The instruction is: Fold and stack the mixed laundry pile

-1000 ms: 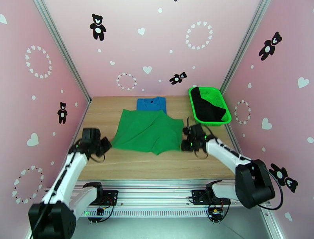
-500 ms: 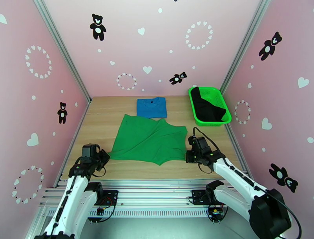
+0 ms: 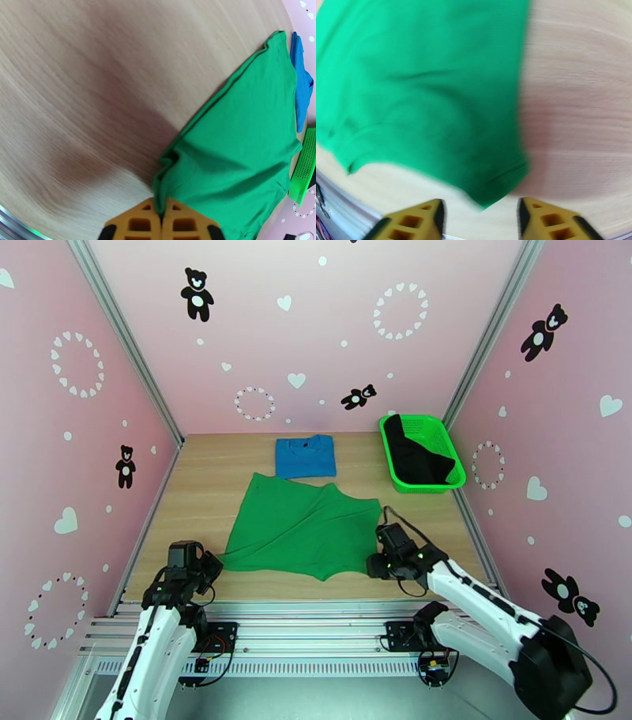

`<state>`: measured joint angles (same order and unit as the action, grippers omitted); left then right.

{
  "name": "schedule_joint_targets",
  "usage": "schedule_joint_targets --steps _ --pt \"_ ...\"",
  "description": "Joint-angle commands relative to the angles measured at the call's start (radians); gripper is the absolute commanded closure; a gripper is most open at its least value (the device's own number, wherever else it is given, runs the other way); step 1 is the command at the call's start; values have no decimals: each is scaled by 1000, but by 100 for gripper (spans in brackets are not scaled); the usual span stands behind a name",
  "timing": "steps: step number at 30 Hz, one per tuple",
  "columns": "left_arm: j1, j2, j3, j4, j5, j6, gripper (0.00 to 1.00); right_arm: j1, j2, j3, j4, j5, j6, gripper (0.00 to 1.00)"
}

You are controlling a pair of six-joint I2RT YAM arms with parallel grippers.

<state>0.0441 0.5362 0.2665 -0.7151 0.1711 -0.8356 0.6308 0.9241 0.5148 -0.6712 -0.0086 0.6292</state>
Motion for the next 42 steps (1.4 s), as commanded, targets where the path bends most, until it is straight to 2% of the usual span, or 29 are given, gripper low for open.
schedule_joint_targets --steps 1,4,9,12,15,21,28,30,34,42 --pt "4 2 -16 26 -10 6 100 128 -39 104 -58 74 -62 30" --pt "5 2 -16 23 -11 17 100 257 44 173 -41 104 -126 28" --pt "4 0 -17 21 -20 22 100 462 387 336 3 181 -278 34" --pt "4 5 -17 27 -22 22 100 517 560 431 7 198 -355 39" --pt "5 16 -12 28 -20 25 100 521 672 481 21 188 -387 45" --pt "4 30 -6 33 -24 27 100 523 756 502 36 155 -393 57" --pt "3 40 -10 44 -27 24 100 535 820 484 78 127 -363 64" --pt "4 42 -11 44 -29 26 100 538 837 485 79 132 -355 73" --pt "3 47 -10 38 -40 26 100 561 824 479 40 151 -334 100" --pt "3 84 15 34 -64 29 100 622 749 418 -59 158 -271 100"
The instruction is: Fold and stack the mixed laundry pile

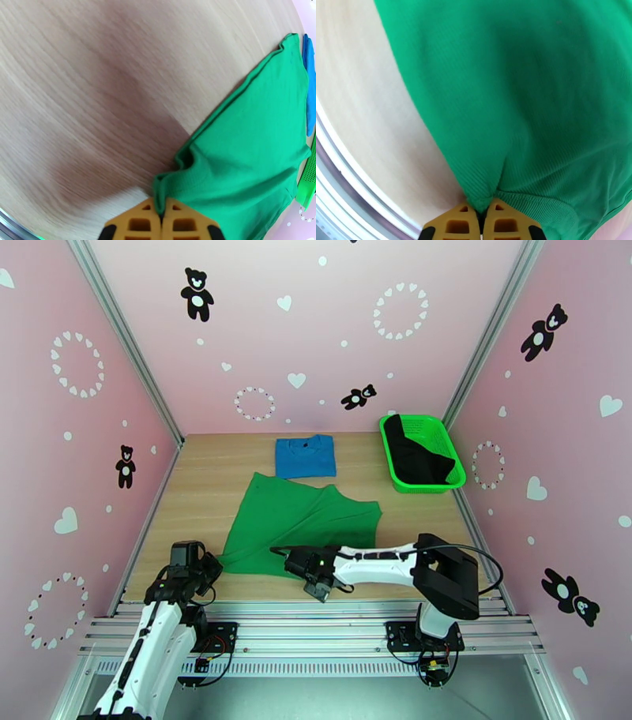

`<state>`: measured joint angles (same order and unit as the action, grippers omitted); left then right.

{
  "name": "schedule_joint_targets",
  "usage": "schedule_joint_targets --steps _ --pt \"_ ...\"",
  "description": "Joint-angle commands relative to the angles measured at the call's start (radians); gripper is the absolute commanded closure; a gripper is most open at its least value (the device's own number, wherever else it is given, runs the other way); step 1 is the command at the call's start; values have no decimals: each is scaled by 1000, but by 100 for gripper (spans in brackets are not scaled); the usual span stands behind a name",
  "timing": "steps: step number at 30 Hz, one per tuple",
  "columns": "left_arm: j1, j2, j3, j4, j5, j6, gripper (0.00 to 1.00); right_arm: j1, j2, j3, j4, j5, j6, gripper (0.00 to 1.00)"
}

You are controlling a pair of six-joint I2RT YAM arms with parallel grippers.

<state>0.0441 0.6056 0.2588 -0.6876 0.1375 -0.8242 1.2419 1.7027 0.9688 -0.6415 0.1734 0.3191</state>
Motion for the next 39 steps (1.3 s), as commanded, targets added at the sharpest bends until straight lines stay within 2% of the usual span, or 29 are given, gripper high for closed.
schedule_joint_targets --steps 1,8,14,21,28,37,38,39 --pt "4 21 28 8 -31 17 100 12 -37 -41 -89 -28 44 100" --pt "3 30 81 -17 -29 15 100 13 -56 -26 -101 -39 49 100" --pt "2 37 167 -40 20 -12 100 11 -115 17 -143 -34 19 100" --pt "3 111 291 -64 57 1 100 -60 -156 43 -152 -58 -27 100" --pt "-11 302 353 11 60 36 100 -152 -144 42 -128 -88 -81 100" --pt "-48 549 462 73 15 88 100 -233 -56 67 -89 -141 -135 100" --pt "-51 571 472 83 12 90 100 -241 -45 71 -88 -139 -136 100" --pt "-53 589 479 89 10 91 95 -246 -37 74 -85 -135 -135 100"
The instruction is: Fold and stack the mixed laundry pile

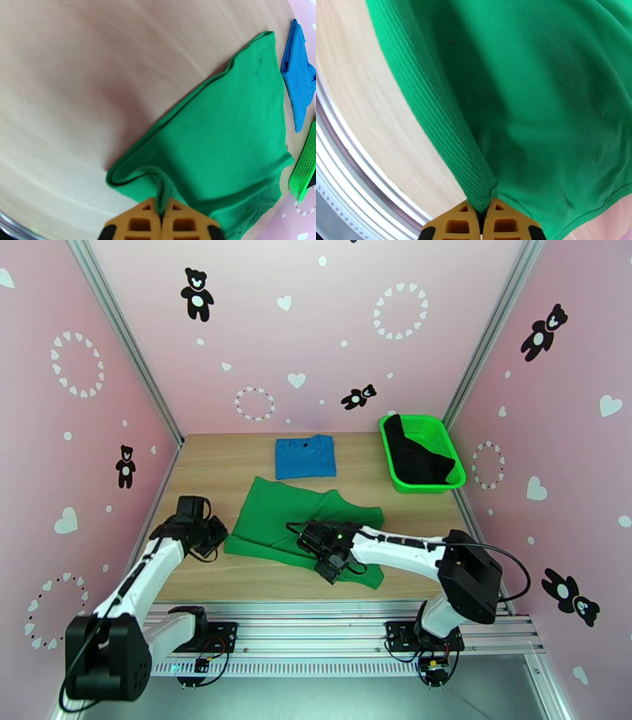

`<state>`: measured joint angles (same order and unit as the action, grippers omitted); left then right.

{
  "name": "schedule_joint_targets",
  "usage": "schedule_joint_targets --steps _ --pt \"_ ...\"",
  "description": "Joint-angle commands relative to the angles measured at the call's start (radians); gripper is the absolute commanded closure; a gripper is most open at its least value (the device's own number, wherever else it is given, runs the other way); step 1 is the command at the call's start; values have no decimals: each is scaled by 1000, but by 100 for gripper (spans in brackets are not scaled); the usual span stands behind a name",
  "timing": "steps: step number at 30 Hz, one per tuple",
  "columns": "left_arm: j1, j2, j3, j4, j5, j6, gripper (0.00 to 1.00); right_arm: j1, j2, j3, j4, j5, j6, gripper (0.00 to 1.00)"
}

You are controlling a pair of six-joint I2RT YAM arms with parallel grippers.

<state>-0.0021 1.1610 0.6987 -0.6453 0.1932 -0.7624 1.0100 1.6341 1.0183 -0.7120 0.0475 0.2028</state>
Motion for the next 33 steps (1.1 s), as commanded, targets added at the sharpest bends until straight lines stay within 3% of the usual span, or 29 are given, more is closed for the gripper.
schedule_joint_targets --steps 1,4,5,10,13,20,21,23,24,25,28,33 --pt "-9 52 50 55 -51 32 91 -20 39 26 -11 -1 -15 100" --pt "-15 113 89 60 -70 47 82 -41 50 30 5 15 9 100" --pt "-15 132 102 62 -71 51 73 -50 54 29 10 23 22 100" --pt "-17 222 170 82 -61 83 24 -74 55 23 19 81 111 69" --pt "-18 246 217 75 -73 117 3 -87 30 20 22 128 187 64" --pt "-38 226 250 19 -94 156 2 -120 -24 21 31 212 316 64" --pt "-46 222 241 12 -92 158 4 -122 -26 22 34 217 325 64" --pt "-71 208 216 -5 -92 161 21 -122 -29 22 36 219 341 65" --pt "-88 197 199 -16 -92 161 39 -122 -35 17 39 211 347 67" --pt "-107 187 180 -28 -95 158 66 -122 -43 11 45 195 349 68" --pt "-167 159 127 -59 -97 148 100 -120 -85 -18 53 162 365 73" --pt "-252 108 29 -91 -89 121 100 -120 -187 -83 65 143 394 79"
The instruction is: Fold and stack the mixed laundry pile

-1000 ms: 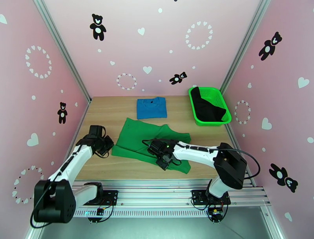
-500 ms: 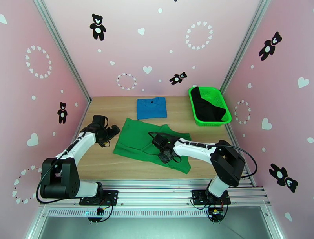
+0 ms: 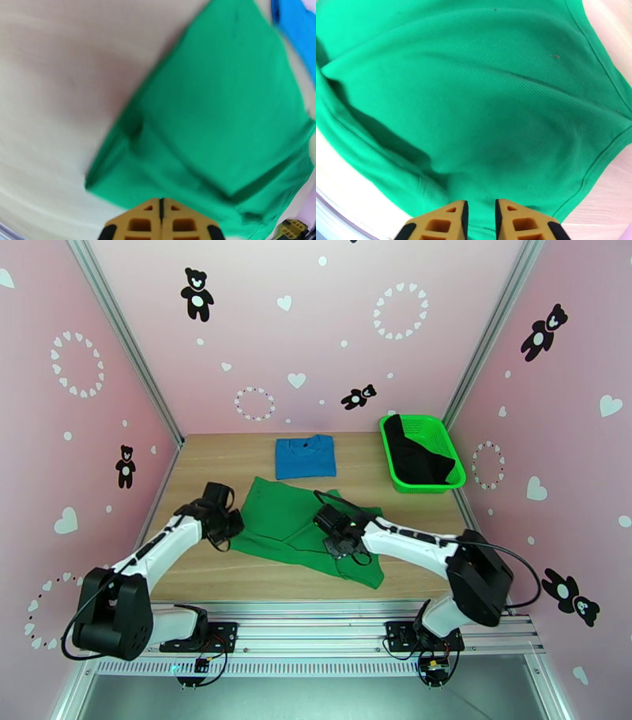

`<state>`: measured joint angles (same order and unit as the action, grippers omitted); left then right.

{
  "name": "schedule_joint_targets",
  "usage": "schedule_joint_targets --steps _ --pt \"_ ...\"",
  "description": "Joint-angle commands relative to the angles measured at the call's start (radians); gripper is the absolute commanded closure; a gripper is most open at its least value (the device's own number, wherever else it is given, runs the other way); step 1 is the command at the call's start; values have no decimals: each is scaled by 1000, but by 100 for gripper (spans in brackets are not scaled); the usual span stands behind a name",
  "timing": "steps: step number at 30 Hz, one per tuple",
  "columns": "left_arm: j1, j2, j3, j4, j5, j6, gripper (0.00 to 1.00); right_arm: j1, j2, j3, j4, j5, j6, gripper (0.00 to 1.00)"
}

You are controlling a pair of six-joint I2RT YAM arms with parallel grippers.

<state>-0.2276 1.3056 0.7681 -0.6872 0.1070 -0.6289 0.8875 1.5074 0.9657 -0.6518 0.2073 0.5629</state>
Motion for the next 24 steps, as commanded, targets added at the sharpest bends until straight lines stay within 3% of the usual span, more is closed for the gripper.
schedule_joint_targets --steps 1,12,19,24 --pt "-34 -42 -53 -48 -4 -16 100 2 -77 -41 3 -15 38 80" --pt "-35 140 39 66 -122 1 100 2 -112 -87 19 -35 65 86" --pt "-35 347 190 129 -101 28 100 2 -93 -89 22 -45 80 86" --pt "-35 386 229 126 -111 29 100 2 -77 -90 28 -61 87 86"
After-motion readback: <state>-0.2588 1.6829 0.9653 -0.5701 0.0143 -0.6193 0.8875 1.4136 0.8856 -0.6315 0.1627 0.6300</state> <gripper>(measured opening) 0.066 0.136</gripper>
